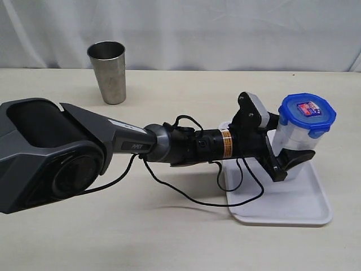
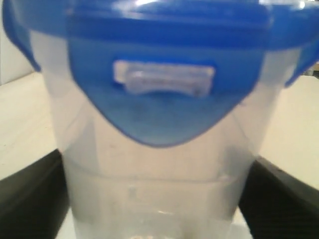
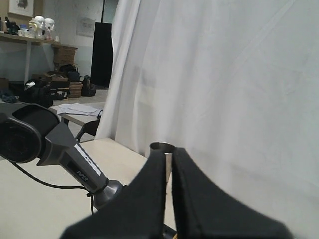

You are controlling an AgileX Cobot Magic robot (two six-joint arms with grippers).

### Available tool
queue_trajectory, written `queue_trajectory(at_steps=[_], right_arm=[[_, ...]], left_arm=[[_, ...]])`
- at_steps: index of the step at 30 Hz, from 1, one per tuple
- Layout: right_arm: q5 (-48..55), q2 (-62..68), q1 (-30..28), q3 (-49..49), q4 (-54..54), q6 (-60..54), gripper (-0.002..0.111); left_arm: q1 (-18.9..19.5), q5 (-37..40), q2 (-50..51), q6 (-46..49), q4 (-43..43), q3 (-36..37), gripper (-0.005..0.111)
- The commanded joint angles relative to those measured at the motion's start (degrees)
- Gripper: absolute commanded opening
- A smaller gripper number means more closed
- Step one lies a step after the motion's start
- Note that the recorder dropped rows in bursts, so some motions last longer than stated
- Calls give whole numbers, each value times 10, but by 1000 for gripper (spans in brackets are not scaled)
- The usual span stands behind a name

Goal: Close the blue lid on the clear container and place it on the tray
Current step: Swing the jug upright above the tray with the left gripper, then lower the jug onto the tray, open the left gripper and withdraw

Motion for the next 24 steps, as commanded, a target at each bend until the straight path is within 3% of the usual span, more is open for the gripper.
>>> queue_trajectory(at_steps=[1, 13, 24], right_arm=[[5, -2, -3, 3, -3, 1, 5], [14, -2, -3, 3, -3, 1, 5], [14, -2, -3, 3, -5, 1, 5]], left_arm=[[1, 7, -4, 9, -3, -6, 99], [12, 23, -8, -8, 15, -6, 99], [45, 26, -30, -120, 200, -6, 99]])
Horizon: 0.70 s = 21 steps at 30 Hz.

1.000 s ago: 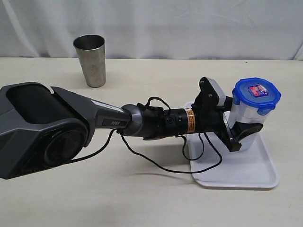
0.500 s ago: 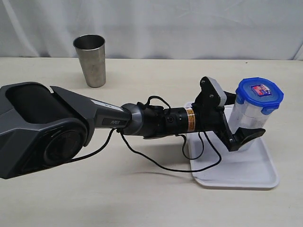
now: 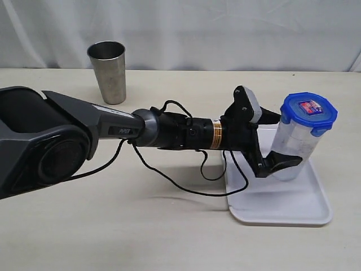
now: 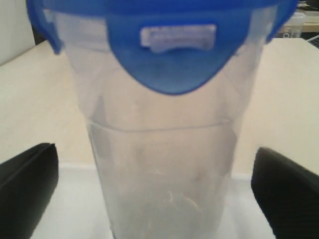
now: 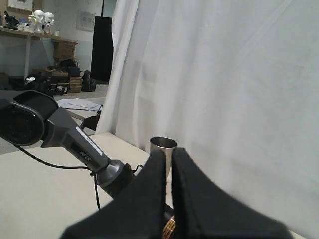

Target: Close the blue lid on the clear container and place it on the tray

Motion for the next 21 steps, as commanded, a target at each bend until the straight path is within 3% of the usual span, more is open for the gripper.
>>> queue_trajectory(at_steps=[1, 14, 18, 21], right_arm=[[4, -2, -3, 3, -5, 1, 5], [5, -2, -3, 3, -5, 1, 5], [5, -2, -3, 3, -5, 1, 5], [5, -2, -3, 3, -5, 1, 5]], left_arm=[[16, 3, -11, -61, 61, -2, 99], [90, 10, -31, -274, 223, -2, 98], [91, 107, -61, -339, 279, -2, 97], [87, 194, -88, -404, 348, -2, 82]])
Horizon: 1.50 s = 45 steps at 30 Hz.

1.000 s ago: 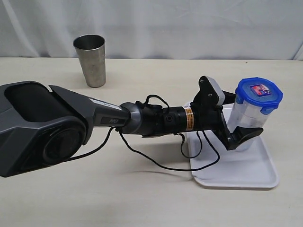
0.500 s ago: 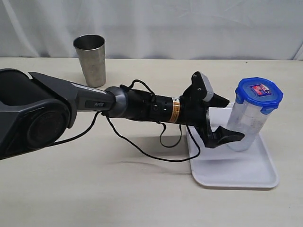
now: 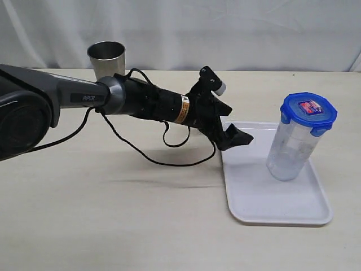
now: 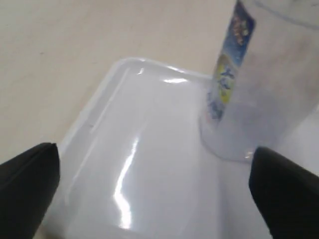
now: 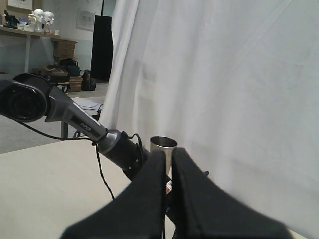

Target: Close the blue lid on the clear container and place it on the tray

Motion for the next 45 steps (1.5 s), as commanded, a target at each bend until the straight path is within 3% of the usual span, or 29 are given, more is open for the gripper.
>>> queue_trajectory(at_steps=[1, 6, 8, 9, 16, 23, 26, 41, 45], right_arm=[[3, -2, -3, 3, -4, 1, 5], [5, -2, -3, 3, -4, 1, 5], [6, -2, -3, 3, -4, 1, 5], [8, -2, -3, 3, -4, 1, 5], [9, -2, -3, 3, -4, 1, 5], [9, -2, -3, 3, -4, 1, 5], [23, -2, -3, 3, -2, 1, 5], [33, -2, -3, 3, 29, 2, 5], [14, -2, -3, 5, 146, 46, 5]], left_arm=[[-2, 110, -45, -106, 99, -2, 73], [7, 96, -79, -160, 108, -2, 20], [15, 78, -88, -167, 108, -2, 2], [18, 78, -95, -179, 108, -2, 0], [21, 163, -146, -215, 108, 41, 0], [20, 302, -248, -215, 108, 153, 0], [20, 353, -337, -215, 108, 225, 0], [18, 381, -900, -222, 74, 579, 0], [18, 365, -1036, -238, 71, 653, 0]])
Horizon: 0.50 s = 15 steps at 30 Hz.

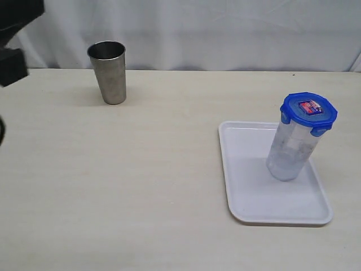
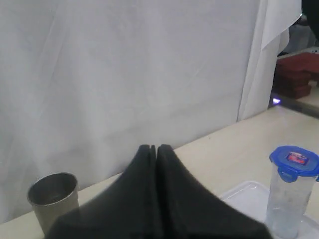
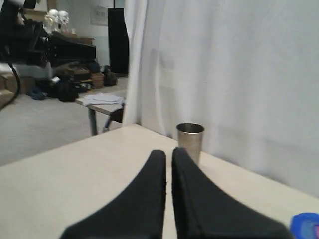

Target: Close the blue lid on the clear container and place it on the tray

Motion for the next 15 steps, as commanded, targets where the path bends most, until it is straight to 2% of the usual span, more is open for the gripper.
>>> queue_trajectory(at_steps=[1, 3, 5, 7, 10, 13, 15], right_arm=[[-27, -2, -3, 7, 85, 33, 5], [-77, -2, -3, 32, 79, 33, 5], [-162, -2, -3, 113, 85, 33, 5], [-191, -2, -3, 178, 85, 33, 5], [-213, -2, -3, 249, 89, 33, 5], [-217, -2, -3, 289, 195, 33, 5], [-212, -2, -3, 293, 224, 33, 5]], left_arm=[[-1, -9, -109, -16, -8, 62, 0], [-1, -10, -151, -16, -7, 86, 0], [-1, -11, -186, -16, -7, 109, 0], [-1, -17, -191, -16, -7, 111, 0], [-1, -55, -191, -16, -3, 111, 0], [-1, -64, -191, -16, 1, 111, 0], [-1, -64, -191, -16, 1, 111, 0]])
